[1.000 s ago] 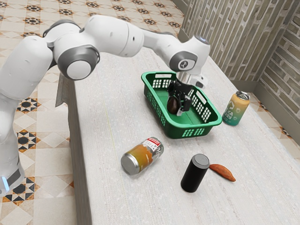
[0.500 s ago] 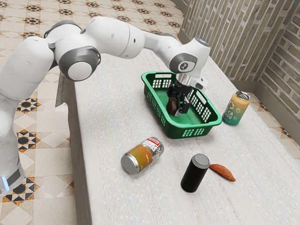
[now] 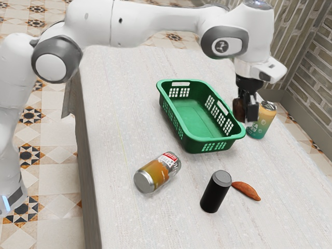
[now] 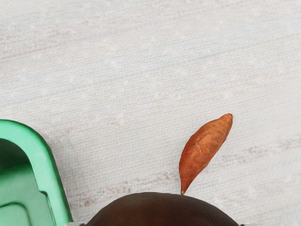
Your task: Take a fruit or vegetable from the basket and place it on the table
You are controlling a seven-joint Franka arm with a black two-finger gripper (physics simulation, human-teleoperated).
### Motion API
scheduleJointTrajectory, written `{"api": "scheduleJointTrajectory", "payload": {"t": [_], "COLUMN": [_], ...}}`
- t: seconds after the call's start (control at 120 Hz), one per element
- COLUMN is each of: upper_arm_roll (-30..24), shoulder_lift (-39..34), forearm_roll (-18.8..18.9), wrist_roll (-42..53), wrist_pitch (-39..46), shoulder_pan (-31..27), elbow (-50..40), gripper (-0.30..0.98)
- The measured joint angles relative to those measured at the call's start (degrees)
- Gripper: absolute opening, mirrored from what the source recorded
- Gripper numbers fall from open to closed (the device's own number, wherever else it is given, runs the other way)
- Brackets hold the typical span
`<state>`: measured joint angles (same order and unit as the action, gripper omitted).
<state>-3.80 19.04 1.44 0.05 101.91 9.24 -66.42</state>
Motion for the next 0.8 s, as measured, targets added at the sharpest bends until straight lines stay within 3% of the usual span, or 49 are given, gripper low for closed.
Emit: {"api": "scheduleJointTrajectory", "payload": {"t": [0.117,0.275,0.492,0.625,0.742,0.8], "upper_arm_roll": [-14.0,-26.7,-28.4,-27.9,-27.7,-26.0], "shoulder_lift": [0.5,6.0,12.9,13.6,13.4,9.3], "forearm_roll": [7.2,15.8,19.2,18.0,17.6,18.2], "wrist_roll": [-1.9,-5.3,-10.0,-12.0,-13.4,-13.5], "wrist_pitch": [0.2,1.4,3.4,4.6,5.2,1.9], "shoulder_pan": [0.3,2.6,5.8,5.4,5.4,3.6], "elbow": [2.6,2.5,1.2,0.5,0.5,0.3], "gripper": [0.32,0.29,0.29,0.53,0.62,0.64]}}
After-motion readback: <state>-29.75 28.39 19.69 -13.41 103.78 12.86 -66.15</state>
